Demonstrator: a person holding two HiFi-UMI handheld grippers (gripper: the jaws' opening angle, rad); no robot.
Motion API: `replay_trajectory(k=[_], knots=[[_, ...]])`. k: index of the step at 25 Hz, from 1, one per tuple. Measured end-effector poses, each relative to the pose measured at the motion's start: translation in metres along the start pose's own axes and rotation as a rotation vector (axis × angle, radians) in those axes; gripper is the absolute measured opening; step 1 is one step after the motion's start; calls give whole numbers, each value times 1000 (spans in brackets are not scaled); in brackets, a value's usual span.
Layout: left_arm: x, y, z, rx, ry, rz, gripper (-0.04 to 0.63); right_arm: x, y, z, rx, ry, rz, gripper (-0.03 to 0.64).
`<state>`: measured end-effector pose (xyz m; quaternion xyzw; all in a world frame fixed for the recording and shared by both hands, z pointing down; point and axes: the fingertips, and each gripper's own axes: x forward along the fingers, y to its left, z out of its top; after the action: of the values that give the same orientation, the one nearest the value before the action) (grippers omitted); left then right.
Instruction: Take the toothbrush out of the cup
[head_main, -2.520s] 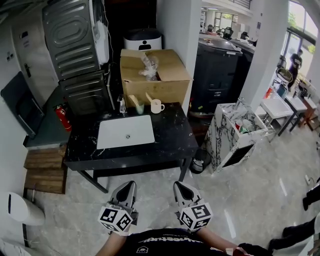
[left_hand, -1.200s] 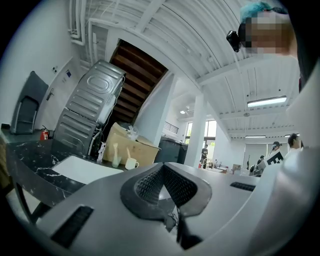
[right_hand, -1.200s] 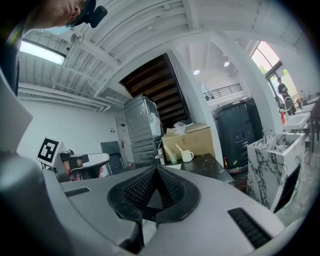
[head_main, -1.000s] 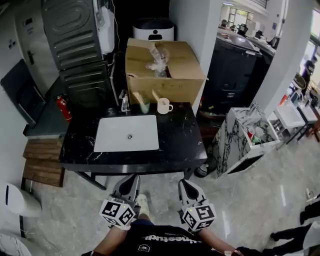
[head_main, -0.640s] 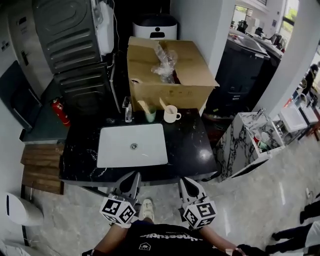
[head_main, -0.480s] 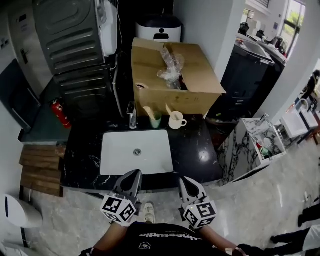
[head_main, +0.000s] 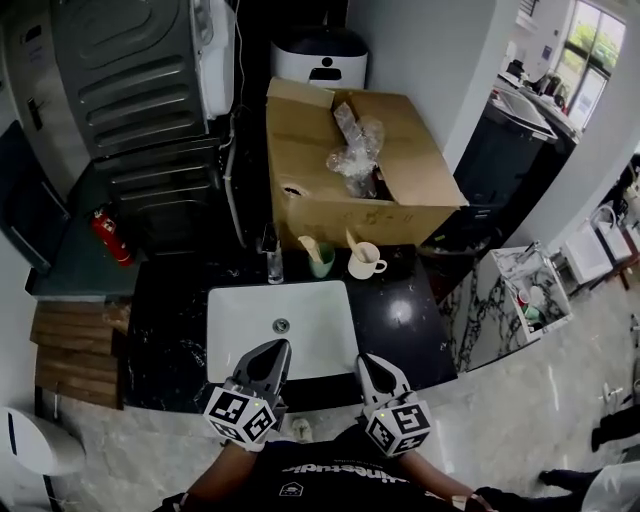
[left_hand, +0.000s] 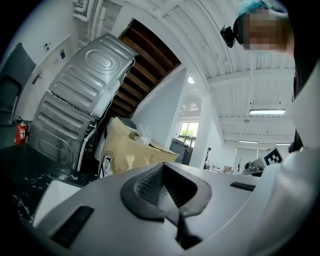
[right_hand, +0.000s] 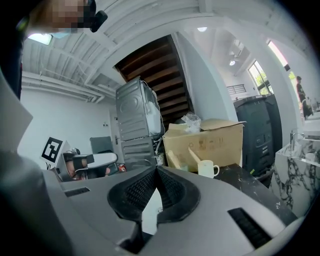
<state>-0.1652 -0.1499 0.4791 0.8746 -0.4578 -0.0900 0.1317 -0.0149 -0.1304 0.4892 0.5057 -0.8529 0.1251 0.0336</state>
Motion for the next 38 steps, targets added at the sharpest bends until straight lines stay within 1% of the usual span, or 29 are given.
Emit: replay_trajectory(k=[6, 12, 18, 19, 20, 21, 25, 29, 35, 38], knots=[[33, 10, -8, 1, 23, -13, 14, 18, -24, 6, 7, -2, -20, 37], [65, 14, -11, -2, 25, 23, 14, 39, -47, 19, 4, -9, 18, 37], [95, 13, -7, 42, 18, 52, 20, 48, -71, 35, 3, -32, 44, 37], [99, 13, -6, 49, 15, 57, 50, 49, -75, 37, 2, -33, 44, 37], [104, 14, -6, 53, 12, 61, 117, 50, -79, 38, 2, -35, 44, 37], [108, 14, -7, 54, 10, 67, 154, 51, -82, 39, 3, -35, 45, 37], [122, 22, -13, 60, 9, 90, 164, 55, -89, 40, 7, -34, 56, 37], [146, 41, -24, 76, 23, 116, 164, 57, -99, 37, 18, -27, 50, 37], [192, 79, -50, 32, 60, 166, 164, 57, -112, 30, 34, -14, 33, 37], [214, 96, -72, -11, 105, 195, 164, 54, -120, 26, 41, -1, 20, 37]])
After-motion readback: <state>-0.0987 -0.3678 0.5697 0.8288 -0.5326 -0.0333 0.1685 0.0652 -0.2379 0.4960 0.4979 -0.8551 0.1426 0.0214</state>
